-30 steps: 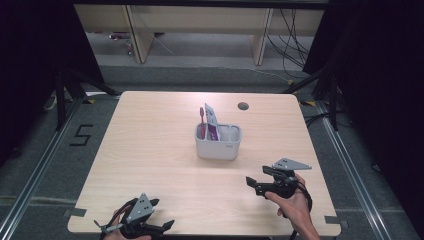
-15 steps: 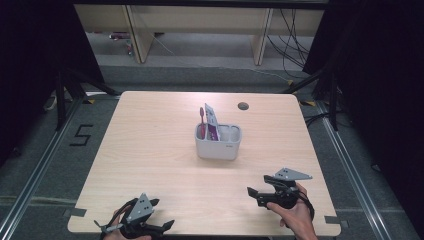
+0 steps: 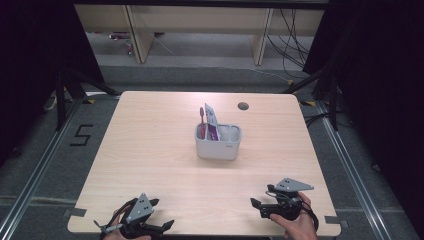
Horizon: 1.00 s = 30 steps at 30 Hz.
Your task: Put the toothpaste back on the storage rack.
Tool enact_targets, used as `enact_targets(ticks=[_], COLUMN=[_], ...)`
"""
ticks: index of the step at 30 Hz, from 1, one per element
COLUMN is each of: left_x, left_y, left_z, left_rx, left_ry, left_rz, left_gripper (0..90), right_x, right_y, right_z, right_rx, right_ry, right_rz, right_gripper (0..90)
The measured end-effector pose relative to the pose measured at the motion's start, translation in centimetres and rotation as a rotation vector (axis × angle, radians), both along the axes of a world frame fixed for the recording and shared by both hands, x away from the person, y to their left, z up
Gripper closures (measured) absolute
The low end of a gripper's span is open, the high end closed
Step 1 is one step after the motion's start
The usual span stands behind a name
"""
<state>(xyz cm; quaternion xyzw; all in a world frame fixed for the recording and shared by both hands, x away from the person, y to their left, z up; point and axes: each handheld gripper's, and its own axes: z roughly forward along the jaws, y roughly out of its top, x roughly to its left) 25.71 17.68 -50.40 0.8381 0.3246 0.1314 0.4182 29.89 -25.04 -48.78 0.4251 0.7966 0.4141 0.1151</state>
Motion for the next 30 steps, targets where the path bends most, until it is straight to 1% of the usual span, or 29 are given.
enact_targets(ticks=[1, 2, 4, 5, 6, 7, 8, 9, 10, 11, 12, 13, 14, 15, 16, 17, 18, 19, 20, 21, 22, 23, 24, 25, 26, 27, 28, 29, 30], left_x=[0.0, 0.0, 0.0, 0.0, 0.1, 0.0, 0.0, 0.0, 0.1, 0.0, 0.0, 0.1, 0.1, 0.1, 0.1, -0.1, 0.0, 0.1, 0.0, 0.1, 0.0, -0.1, -0.1, -0.1, -0.1, -0.1, -0.1, -0.1, -0.1], left_y=[0.0, 0.0, 0.0, 0.0, 0.0, -0.2, -0.1, 0.0, 0.0, 0.0, 0.0, 0.0, 0.0, 0.0, 0.0, -0.3, -0.1, 0.0, -0.1, 0.0, -0.1, -0.2, -0.2, -0.2, -0.2, -0.2, -0.2, -0.2, -0.2], left_z=[0.0, 0.0, 0.0, 0.0, 0.0, -0.1, 0.0, 0.0, 0.0, 0.0, 0.0, 0.0, 0.0, 0.0, 0.0, -0.1, -0.1, 0.0, -0.1, 0.0, 0.0, -0.1, -0.1, -0.1, -0.1, -0.1, -0.1, -0.1, -0.1], left_rx=[0.000, 0.000, 0.003, 0.003, 0.010, -0.010, -0.007, 0.011, 0.013, -0.001, -0.001, 0.009, 0.010, 0.011, 0.011, -0.021, -0.008, 0.009, -0.012, 0.012, 0.003, -0.015, -0.018, -0.013, -0.012, -0.012, -0.014, -0.018, -0.019], left_ry=[0.000, 0.000, 0.000, 0.001, 0.000, 0.006, 0.007, 0.000, -0.002, 0.001, 0.001, -0.001, -0.001, 0.000, 0.000, 0.008, 0.003, 0.000, 0.005, 0.000, 0.002, 0.007, 0.005, 0.003, 0.002, 0.003, 0.005, 0.006, 0.006], left_rz=[0.001, 0.001, 0.005, 0.005, 0.004, 0.007, 0.008, 0.001, 0.001, 0.004, 0.004, 0.004, 0.004, 0.003, 0.003, 0.017, 0.012, 0.003, 0.009, 0.003, 0.005, 0.014, 0.013, 0.011, 0.013, 0.013, 0.011, 0.012, 0.013], left_gripper=[16.3, 16.3, 16.3, 16.3, 16.3, 16.3, 16.3, 16.3, 16.3, 16.3, 16.3, 16.3, 16.3, 16.3, 16.3, 16.3, 16.3, 16.3, 16.3, 16.2, 16.3, 16.3, 16.2, 16.2, 16.2, 16.2, 16.2, 16.2, 16.2], right_x=[-0.3, -0.5, -0.4, -0.8, -0.7, -0.7, -0.9, -0.9, -0.9, -1.1, -1.1, -1.1, -1.2, -1.3, -1.3, -1.3, -1.5, -1.7, -1.8, -1.8, -2.2, -2.0, -2.0, -2.1, -2.2, -2.3, -2.4, -2.6, -2.8], right_y=[0.1, 0.2, 0.0, 0.3, 0.1, 0.1, 0.1, 0.0, 0.0, 0.1, 0.0, -0.1, -0.1, -0.2, -0.3, -0.3, -0.3, -0.2, -0.3, -0.4, -0.2, -0.5, -0.5, -0.5, -0.6, -0.6, -0.7, -0.8, -0.7], right_z=[0.1, 0.1, -0.1, -0.1, -0.1, -0.1, -0.2, -0.2, -0.2, -0.2, -0.2, -0.3, -0.2, -0.3, -0.2, -0.2, -0.3, -0.3, -0.2, -0.3, -0.2, -0.3, -0.3, -0.4, -0.4, -0.5, -0.4, -0.5, -0.5], right_rx=[-0.002, -0.012, -0.033, -0.003, -0.024, -0.026, -0.022, -0.022, -0.028, -0.008, -0.023, -0.032, -0.035, -0.022, -0.034, -0.034, -0.003, -0.005, -0.010, -0.015, 0.007, -0.014, -0.019, -0.011, -0.020, -0.006, -0.018, -0.021, -0.006], right_ry=[0.028, 0.037, -0.002, 0.036, 0.018, 0.008, 0.022, 0.008, 0.012, 0.034, 0.023, 0.005, 0.014, 0.020, 0.004, 0.004, 0.024, 0.024, 0.020, 0.007, 0.044, 0.002, 0.004, 0.015, -0.002, 0.019, 0.005, 0.005, 0.029], right_rz=[-0.018, -0.026, 0.011, -0.019, -0.002, 0.003, -0.009, 0.004, 0.016, 0.006, -0.002, 0.003, 0.000, -0.003, 0.000, 0.000, 0.021, -0.001, -0.005, 0.007, -0.021, 0.006, 0.003, 0.005, 0.001, -0.003, 0.004, 0.006, -0.006], right_gripper=[18.9, 18.9, 18.9, 18.9, 18.9, 18.9, 18.9, 18.9, 18.9, 18.9, 18.9, 19.0, 18.9, 18.9, 18.9, 18.9, 18.9, 18.9, 18.9, 18.8, 18.8, 18.8, 18.8, 18.7, 18.6, 18.5, 18.5, 18.5, 18.5])
